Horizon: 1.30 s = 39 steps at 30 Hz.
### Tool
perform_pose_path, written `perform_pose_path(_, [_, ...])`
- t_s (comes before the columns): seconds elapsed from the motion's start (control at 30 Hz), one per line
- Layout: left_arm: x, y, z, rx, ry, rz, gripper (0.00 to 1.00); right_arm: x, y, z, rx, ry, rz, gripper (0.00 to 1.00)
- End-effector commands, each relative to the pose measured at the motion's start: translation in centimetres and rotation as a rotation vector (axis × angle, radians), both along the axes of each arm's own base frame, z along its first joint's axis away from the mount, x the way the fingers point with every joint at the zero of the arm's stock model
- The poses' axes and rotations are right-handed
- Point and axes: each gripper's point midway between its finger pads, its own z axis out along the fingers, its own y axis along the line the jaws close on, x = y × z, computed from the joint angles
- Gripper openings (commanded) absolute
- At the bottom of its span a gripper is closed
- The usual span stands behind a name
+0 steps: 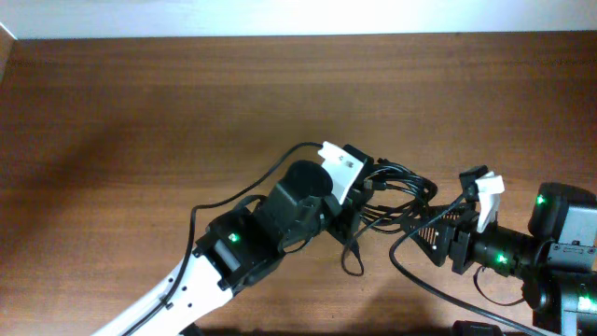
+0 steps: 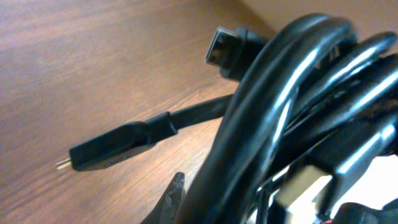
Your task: Untangle cables
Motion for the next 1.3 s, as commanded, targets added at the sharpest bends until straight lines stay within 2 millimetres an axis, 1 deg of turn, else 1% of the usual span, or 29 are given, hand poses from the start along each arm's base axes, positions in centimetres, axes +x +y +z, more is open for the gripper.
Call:
perform_pose_path(0.0, [-1.5,-1.5,3.4,-0.078,-0.075,-0.062,0.00,-0.3,0.4,0.7,0.015,-0.027,0.030,0.45])
perform_pose_path(0.07, [-1.6,-1.7,3.4,-0.079,-0.075,-0.067,0.00,-0.3,0.4,0.6,0.015,-0.027,0.030,0.23])
perform_pose_path(0.13, [-1.4,-1.5,3.4,-0.075,-0.081,-0.052,0.00,-0.4,0.4,0.6,0.015,-0.022,0.029,0.19])
perform_pose_path(0.17, [-0.9,-1.2,3.3,-0.061,-0.090,-0.020,0.00,-0.5,0.4,0.5,0.016,-0.014,0.029,0.17])
perform_pose_path(0.23, [0.5,0.1,2.8,-0.053,-0.058,0.116,0.00,-0.6,0.4,0.4,0.017,-0.005,0.029,0.16])
perform_pose_path(0.3, [2.1,2.2,1.9,-0.059,0.011,0.317,0.00,-0.6,0.4,0.3,0.016,0.003,0.027,0.13])
perform_pose_path(0.37, [3.2,4.3,1.2,-0.090,0.077,0.503,0.00,-0.7,0.4,0.3,0.016,0.003,0.027,0.11])
perform_pose_path(0.43, [3.2,4.4,1.2,-0.169,0.160,0.574,0.00,-0.7,0.4,0.3,0.016,0.002,0.027,0.10])
perform_pose_path(0.53, [3.0,4.2,1.0,-0.168,0.174,0.558,0.00,-0.6,0.4,0.3,0.015,0.002,0.027,0.10])
perform_pose_path(0.57, [2.9,4.1,0.9,-0.165,0.179,0.553,0.00,-0.6,0.4,0.3,0.016,0.003,0.027,0.33])
perform_pose_path(0.63, [2.8,4.2,0.7,-0.157,0.183,0.552,0.00,-0.6,0.4,0.3,0.015,0.003,0.026,0.63])
perform_pose_path(0.67, [2.7,4.3,0.5,-0.147,0.187,0.553,0.00,-0.6,0.4,0.3,0.015,0.003,0.027,0.74])
perform_pose_path(0.7, [2.6,4.3,0.3,-0.140,0.194,0.549,0.00,-0.6,0.4,0.3,0.015,0.002,0.026,0.78])
perform_pose_path(0.73, [2.2,3.9,0.2,-0.134,0.207,0.513,0.00,-0.5,0.2,0.1,0.003,0.004,0.016,0.80])
perform_pose_path(0.77, [1.6,3.2,0.1,-0.142,0.235,0.469,0.00,-0.4,0.0,-0.1,-0.013,0.006,0.003,0.80])
perform_pose_path(0.8, [1.0,2.6,0.1,-0.147,0.259,0.432,0.00,-0.3,-0.1,-0.2,-0.016,0.005,0.000,0.78])
perform_pose_path(0.83, [0.5,2.1,0.0,-0.152,0.283,0.395,0.00,-0.2,-0.1,-0.1,-0.017,0.000,0.000,0.63])
perform_pose_path(0.87, [0.1,1.8,0.0,-0.156,0.300,0.369,0.00,-0.2,-0.1,0.0,-0.018,-0.006,0.000,0.59])
perform_pose_path(0.93, [-0.9,1.0,0.0,-0.164,0.337,0.310,0.00,0.2,-0.2,0.2,-0.021,-0.029,-0.001,0.57])
perform_pose_path(0.97, [-1.0,0.9,0.0,-0.165,0.343,0.299,0.00,0.2,-0.2,0.3,-0.022,-0.032,-0.001,0.54])
perform_pose_path(1.1, [-1.9,0.3,0.0,-0.172,0.376,0.247,0.00,0.6,-0.7,-0.1,-0.056,-0.035,-0.031,0.52])
perform_pose_path(1.17, [-1.9,0.3,0.0,-0.173,0.375,0.248,0.00,0.6,-0.7,-0.1,-0.056,-0.034,-0.031,0.45])
perform_pose_path(1.23, [-2.1,0.1,0.1,-0.178,0.384,0.236,0.00,0.6,-0.7,-0.1,-0.055,-0.035,-0.030,0.43])
perform_pose_path(1.27, [-2.4,-0.1,0.1,-0.180,0.396,0.217,0.00,0.6,-0.7,-0.1,-0.055,-0.035,-0.030,0.40])
